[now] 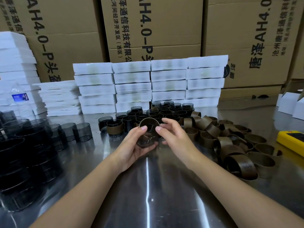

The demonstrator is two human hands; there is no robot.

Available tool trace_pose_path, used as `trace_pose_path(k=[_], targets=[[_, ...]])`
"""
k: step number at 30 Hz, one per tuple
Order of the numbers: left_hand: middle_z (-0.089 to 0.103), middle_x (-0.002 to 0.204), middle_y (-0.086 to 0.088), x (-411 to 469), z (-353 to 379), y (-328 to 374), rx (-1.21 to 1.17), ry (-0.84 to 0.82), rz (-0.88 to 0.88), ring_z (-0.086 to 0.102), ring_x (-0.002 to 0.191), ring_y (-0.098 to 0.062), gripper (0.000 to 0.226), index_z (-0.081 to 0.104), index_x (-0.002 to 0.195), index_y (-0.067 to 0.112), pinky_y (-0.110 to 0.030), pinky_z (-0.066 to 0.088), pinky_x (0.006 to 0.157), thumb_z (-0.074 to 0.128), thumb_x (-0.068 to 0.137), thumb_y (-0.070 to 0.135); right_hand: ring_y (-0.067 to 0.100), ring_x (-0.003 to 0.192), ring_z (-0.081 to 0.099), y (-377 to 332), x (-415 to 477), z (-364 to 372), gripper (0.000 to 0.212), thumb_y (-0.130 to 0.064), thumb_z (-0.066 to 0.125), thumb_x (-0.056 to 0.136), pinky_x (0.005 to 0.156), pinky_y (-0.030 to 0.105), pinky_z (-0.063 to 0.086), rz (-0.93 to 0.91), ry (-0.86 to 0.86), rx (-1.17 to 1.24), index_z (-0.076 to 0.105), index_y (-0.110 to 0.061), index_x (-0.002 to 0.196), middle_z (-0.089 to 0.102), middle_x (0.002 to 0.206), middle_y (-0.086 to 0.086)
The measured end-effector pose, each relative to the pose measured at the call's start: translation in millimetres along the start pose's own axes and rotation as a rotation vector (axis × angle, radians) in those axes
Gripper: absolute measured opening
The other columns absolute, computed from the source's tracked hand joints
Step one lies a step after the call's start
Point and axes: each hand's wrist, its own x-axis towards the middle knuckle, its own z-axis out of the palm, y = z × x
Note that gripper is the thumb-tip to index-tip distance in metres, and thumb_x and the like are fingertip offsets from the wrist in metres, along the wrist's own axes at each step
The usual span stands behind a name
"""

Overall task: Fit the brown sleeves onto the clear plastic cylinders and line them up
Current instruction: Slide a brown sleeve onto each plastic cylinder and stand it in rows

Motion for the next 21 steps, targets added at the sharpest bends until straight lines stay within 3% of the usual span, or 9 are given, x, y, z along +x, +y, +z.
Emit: trace_pose_path(k=[5,9,14,19,21], targets=[[0.064,0.124,-0.016,3.2,-4.7,-3.0,0.065,-0.012,0.044,0.066,0.11,-0.026,0.069,0.057,0.124,0.013,-0.037,0.056,0.084,0.078,0.064,0.04,0.007,0.096,0.063,1.9,0.0,-0.1,0.029,-0.017,0.064,0.088,0.075,0.019,0.053,0.06,-0.054,0.109,0.06,-0.014,0.116,0.066,0.107,0.0],[0.065,0.125,-0.011,4.1,-7.5,-1.5,0.114,-0.061,0.058,0.064,0.111,-0.025,0.059,0.062,0.124,0.021,-0.032,0.055,0.081,0.075,0.067,0.031,0.014,0.098,0.064,0.3,1.8,-4.0,0.036,-0.007,0.063,0.088,0.085,0.029,0.054,0.079,-0.061,0.13,0.055,-0.009,0.123,0.065,0.114,0.006],[0.064,0.125,-0.012,3.5,-10.2,0.4,0.126,-0.062,0.078,0.065,0.11,-0.025,0.056,0.064,0.121,0.022,-0.034,0.056,0.083,0.073,0.066,0.022,0.016,0.096,0.066,-0.9,2.4,-4.8,0.038,-0.006,0.062,0.088,0.093,0.045,0.048,0.082,-0.065,0.085,0.054,-0.011,0.125,0.068,0.105,-0.002],[0.062,0.128,-0.013,1.7,-11.1,1.7,0.179,-0.032,0.086,0.062,0.114,-0.031,0.053,0.06,0.125,0.019,-0.038,0.056,0.086,0.065,0.072,0.016,0.014,0.094,0.065,-1.9,3.4,-5.7,0.035,-0.001,0.059,0.089,0.09,0.031,0.051,0.099,-0.071,0.116,0.055,-0.009,0.123,0.068,0.107,0.006],[0.063,0.126,-0.013,0.5,-10.8,1.6,0.19,-0.032,0.09,0.064,0.11,-0.03,0.052,0.061,0.124,0.019,-0.035,0.057,0.08,0.066,0.072,0.015,0.015,0.09,0.065,-2.9,3.3,-6.3,0.031,0.001,0.057,0.089,0.091,0.035,0.051,0.103,-0.074,0.12,0.056,-0.01,0.118,0.068,0.105,0.007]])
